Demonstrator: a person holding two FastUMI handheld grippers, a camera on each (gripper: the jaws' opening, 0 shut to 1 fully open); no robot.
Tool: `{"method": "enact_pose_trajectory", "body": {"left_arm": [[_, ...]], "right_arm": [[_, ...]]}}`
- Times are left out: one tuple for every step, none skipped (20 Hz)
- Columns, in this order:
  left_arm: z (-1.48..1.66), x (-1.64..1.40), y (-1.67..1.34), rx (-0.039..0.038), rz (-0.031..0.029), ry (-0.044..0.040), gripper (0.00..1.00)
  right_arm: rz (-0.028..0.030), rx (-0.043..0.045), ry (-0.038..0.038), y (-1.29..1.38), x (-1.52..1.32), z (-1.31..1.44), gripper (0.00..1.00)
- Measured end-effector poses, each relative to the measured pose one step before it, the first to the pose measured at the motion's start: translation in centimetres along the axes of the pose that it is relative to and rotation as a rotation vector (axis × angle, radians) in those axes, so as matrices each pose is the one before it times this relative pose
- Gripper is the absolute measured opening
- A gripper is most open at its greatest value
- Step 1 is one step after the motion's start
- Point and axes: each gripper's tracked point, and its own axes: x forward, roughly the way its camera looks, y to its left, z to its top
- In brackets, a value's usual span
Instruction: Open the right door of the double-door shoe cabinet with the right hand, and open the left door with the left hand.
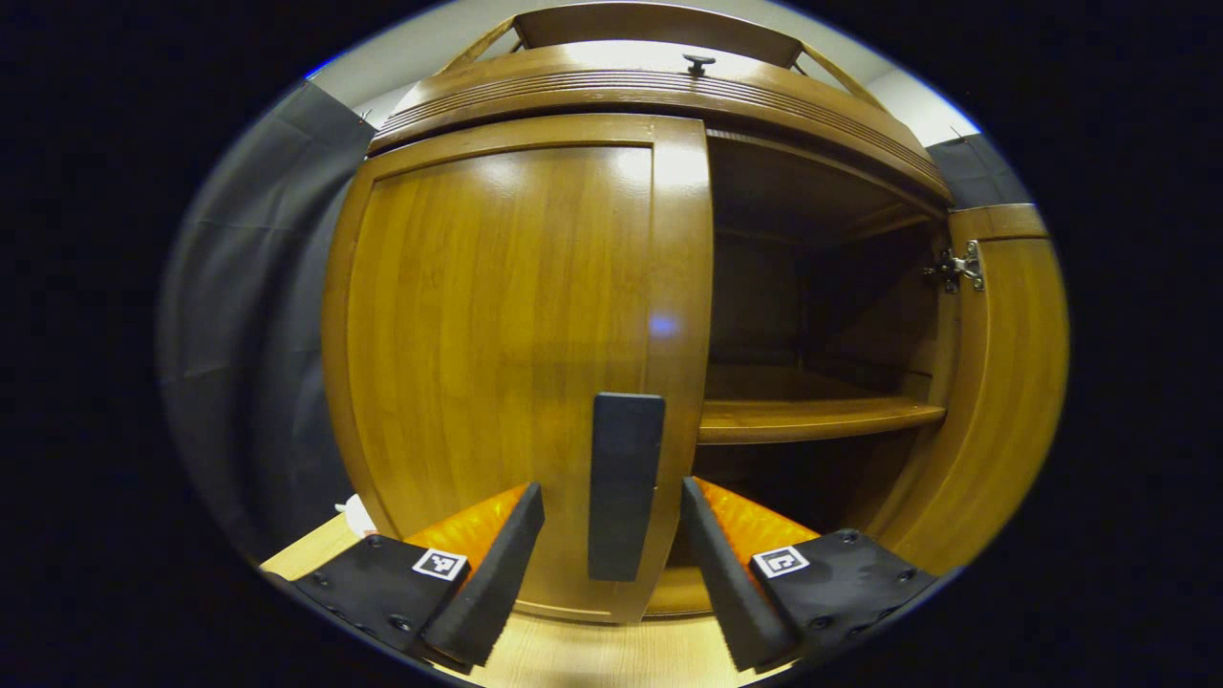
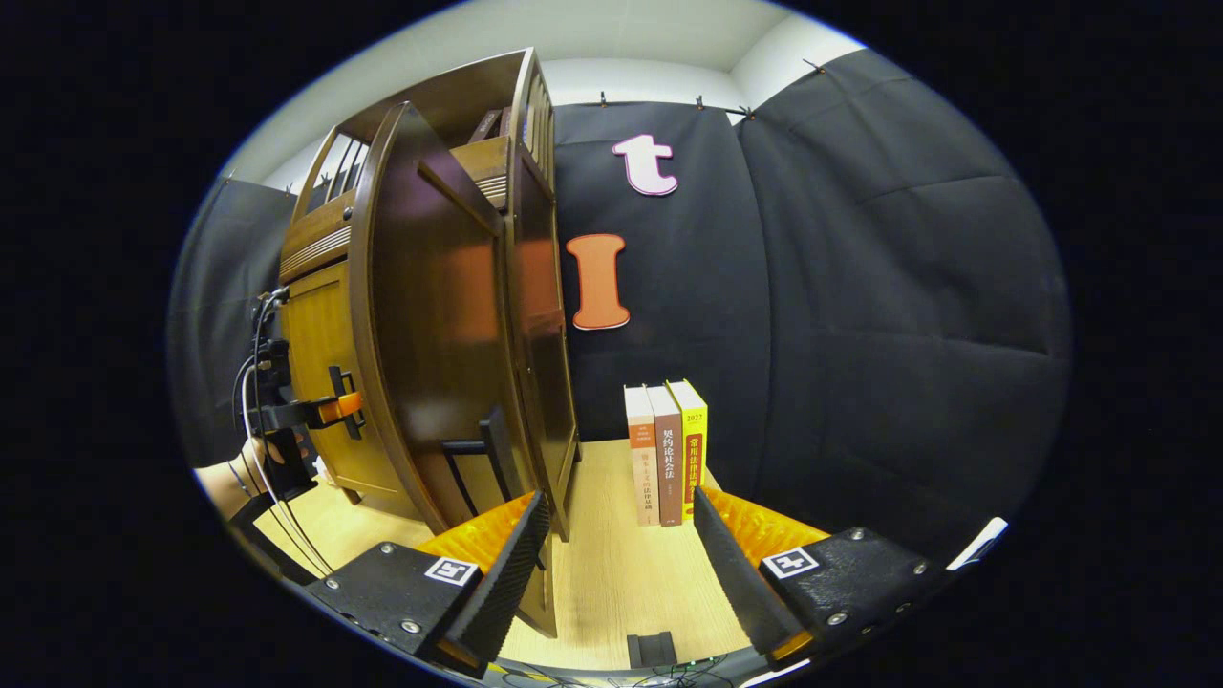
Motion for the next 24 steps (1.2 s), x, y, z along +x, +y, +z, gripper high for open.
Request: {"method": "enact_pose_trajectory", "body": {"left_arm": [[0.055, 0.168, 0.021, 0.01029, -0.00207, -0.00143, 0.87], [-0.014, 0.195, 0.024, 0.0069, -0.00171, -0.00065, 0.85], [-0.009, 0.118, -0.082, -0.00091, -0.00391, 0.00303, 0.87], [-0.114, 0.073, 0.048, -0.00205, -0.00112, -0.00095, 0.85], [-0.131, 0.277, 0.199, -0.00156, 0.00184, -0.0019, 0.83], [-0.109, 0.264, 0.169, -0.00158, -0.00124, -0.00057, 0.81], [0.036, 0.124, 0.017, -0.00057, -0.00538, -0.00099, 0.79], [0.102, 0.01, -0.154, 0.00007, -0.01231, -0.00163, 0.77], [0.167, 0.114, -0.006, 0.00407, -0.00425, -0.00765, 0.75], [0.072, 0.157, -0.173, 0.00095, -0.01232, -0.00416, 0.69], [0.143, -0.019, -0.037, 0.00344, 0.00168, -0.0015, 0.63], [0.012, 0.113, -0.299, -0.0022, -0.00316, -0.00414, 0.58], [-0.259, -0.095, 0.161, 0.01057, 0.01161, 0.00854, 0.53], [0.23, 0.015, -0.179, 0.00432, -0.00377, -0.00725, 0.47], [-0.144, -0.09, 0.091, -0.00298, -0.0046, 0.00562, 0.42], [0.009, -0.247, 0.02, -0.01391, 0.00666, 0.00629, 0.42], [-0.126, 0.01, -0.024, -0.00553, 0.00468, 0.00691, 0.37], [-0.178, -0.525, 0.027, 0.0092, -0.00619, 0.00587, 0.33], [0.098, -0.157, 0.084, 0.01037, -0.00522, -0.00174, 0.28], [-0.064, -0.451, -0.162, -0.00388, -0.00606, 0.0003, 0.31], [0.171, -0.749, 0.048, 0.00278, -0.00976, -0.00252, 0.25], [-0.139, -0.592, 0.043, -0.00562, -0.00965, -0.00114, 0.23], [-0.042, -0.776, 0.125, -0.00163, -0.00934, 0.00107, 0.22], [-0.083, -0.913, 0.23, -0.0022, -0.00759, 0.00089, 0.21]], "right_arm": [[-0.00361, 0.01018, -0.00322, 0.007, -0.173, 0.077, 0.99], [-0.00472, 0.00715, -0.00264, -0.068, -0.095, 0.004, 0.93], [-0.00429, 0.00162, -0.00176, -0.134, 0.027, -0.014, 0.99], [-0.00477, -0.0014, -0.00069, -0.104, -0.118, 0.076, 0.99], [-0.00531, -0.00039, -0.00003, -0.049, -0.108, 0.101, 0.99], [-0.00334, 0.0015, -0.00144, 0.005, -0.141, 0.125, 0.99], [-0.00428, 0.00255, -0.00378, -0.107, 0.075, 0.111, 0.99], [-0.00446, 0.00315, -0.00403, -0.037, -0.011, 0.249, 0.99], [-0.00496, 0.00185, -0.00305, -0.048, -0.161, 0.133, 0.99], [-0.00309, -0.00085, -0.00276, -0.002, -0.043, 0.1, 0.99], [-0.00485, -0.00378, -0.00033, -0.006, -0.087, 0.089, 0.99], [-0.00466, -0.00627, -0.00086, 0.017, 0.033, 0.082, 0.99], [-0.00351, -0.0097, -0.00008, 0.089, -0.016, 0.102, 0.93], [-0.00547, -0.0114, -0.00048, 0.147, 0.061, 0.128, 0.99], [-0.00437, -0.00795, 0.00159, 0.171, 0.131, 0.176, 0.99], [-0.00443, -0.00101, 0.0004, 0.199, 0.117, 0.085, 0.99], [-0.00455, 0.00183, -0.00205, 0.044, 0.121, 0.034, 0.99], [-0.01095, 0.00251, -0.00341, -0.035, 0.045, 0.108, 0.99], [-0.00967, 0.00191, -0.00102, -0.077, -0.016, 0.145, 0.99], [-0.00611, 0.00155, 0.0002, 0.106, 0.014, 0.039, 0.99], [-0.0042, 0.00071, 0.00019, 0.019, -0.25, 0.137, 0.99], [-0.00343, -0.00101, -0.00204, 0.041, -0.291, 0.167, 0.99], [-0.00679, -0.00212, -0.00363, -0.054, -0.472, 0.249, 0.99], [-0.00744, -0.00157, -0.00327, -0.065, -0.338, 0.266, 0.99]]}}
